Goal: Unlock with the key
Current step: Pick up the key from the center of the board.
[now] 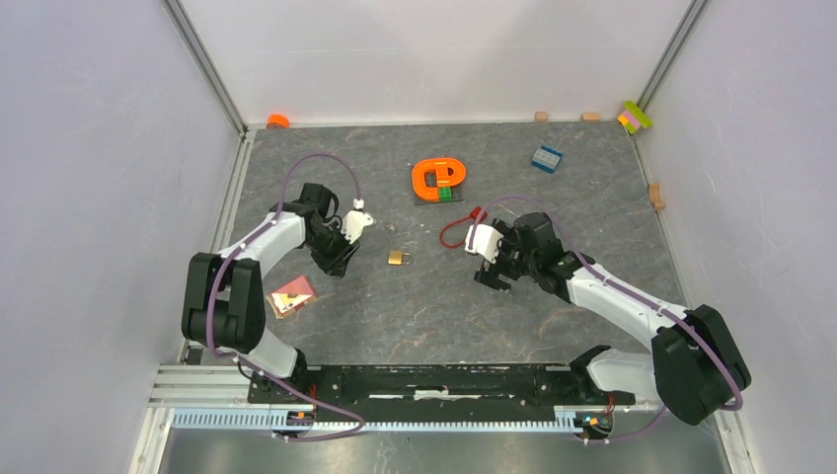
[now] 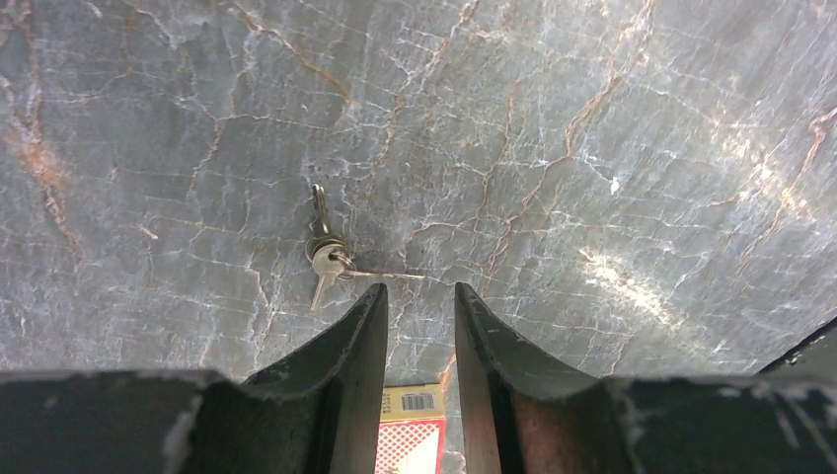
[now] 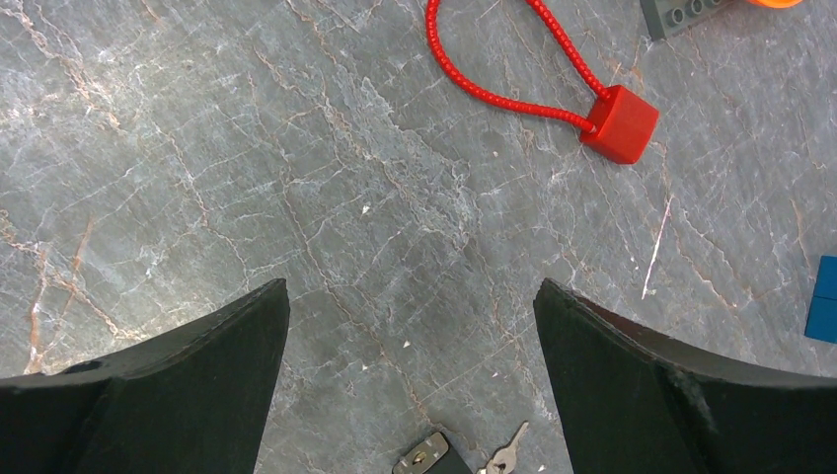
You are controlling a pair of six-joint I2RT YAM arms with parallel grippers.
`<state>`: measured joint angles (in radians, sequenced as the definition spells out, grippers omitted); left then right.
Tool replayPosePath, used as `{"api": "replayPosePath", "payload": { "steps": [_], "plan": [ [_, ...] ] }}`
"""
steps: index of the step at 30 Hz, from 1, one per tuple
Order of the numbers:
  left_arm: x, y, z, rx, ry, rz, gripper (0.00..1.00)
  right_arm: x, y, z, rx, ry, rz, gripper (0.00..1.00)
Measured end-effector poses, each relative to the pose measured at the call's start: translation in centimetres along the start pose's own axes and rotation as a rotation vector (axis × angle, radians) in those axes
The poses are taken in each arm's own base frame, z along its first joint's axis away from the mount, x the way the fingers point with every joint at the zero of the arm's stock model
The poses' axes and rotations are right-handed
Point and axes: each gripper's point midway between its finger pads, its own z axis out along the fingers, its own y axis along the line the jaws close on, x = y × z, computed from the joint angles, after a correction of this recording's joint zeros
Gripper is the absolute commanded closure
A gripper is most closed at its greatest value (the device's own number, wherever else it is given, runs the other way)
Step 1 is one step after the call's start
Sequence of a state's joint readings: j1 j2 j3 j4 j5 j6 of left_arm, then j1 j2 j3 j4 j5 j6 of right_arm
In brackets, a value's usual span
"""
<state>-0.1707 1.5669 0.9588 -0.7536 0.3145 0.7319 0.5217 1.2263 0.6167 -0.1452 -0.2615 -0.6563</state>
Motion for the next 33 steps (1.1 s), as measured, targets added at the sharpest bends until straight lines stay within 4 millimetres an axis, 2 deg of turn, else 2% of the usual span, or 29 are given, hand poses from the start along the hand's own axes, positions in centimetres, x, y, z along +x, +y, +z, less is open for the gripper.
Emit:
{"api": "replayPosePath", "payload": {
  "steps": [9, 18, 33],
  "plan": [
    [-0.1, 1.4, -0.8, -0.126, 0.005, -0.176, 0.62, 0.0, 0.0, 0.0, 0.0, 0.0, -0.003, 0.02],
    [0.3, 1.7, 0.5, -0.164, 0.035, -0.358, 0.64, 0.1, 0.1, 0.0, -0.003, 0.003, -0.003, 0.03],
    [0.3, 2.5, 1.5, -0.242, 0.067, -0.392, 0.88, 0.1, 0.1, 0.0, -0.005, 0.006, -0.002, 0.02]
  ]
}}
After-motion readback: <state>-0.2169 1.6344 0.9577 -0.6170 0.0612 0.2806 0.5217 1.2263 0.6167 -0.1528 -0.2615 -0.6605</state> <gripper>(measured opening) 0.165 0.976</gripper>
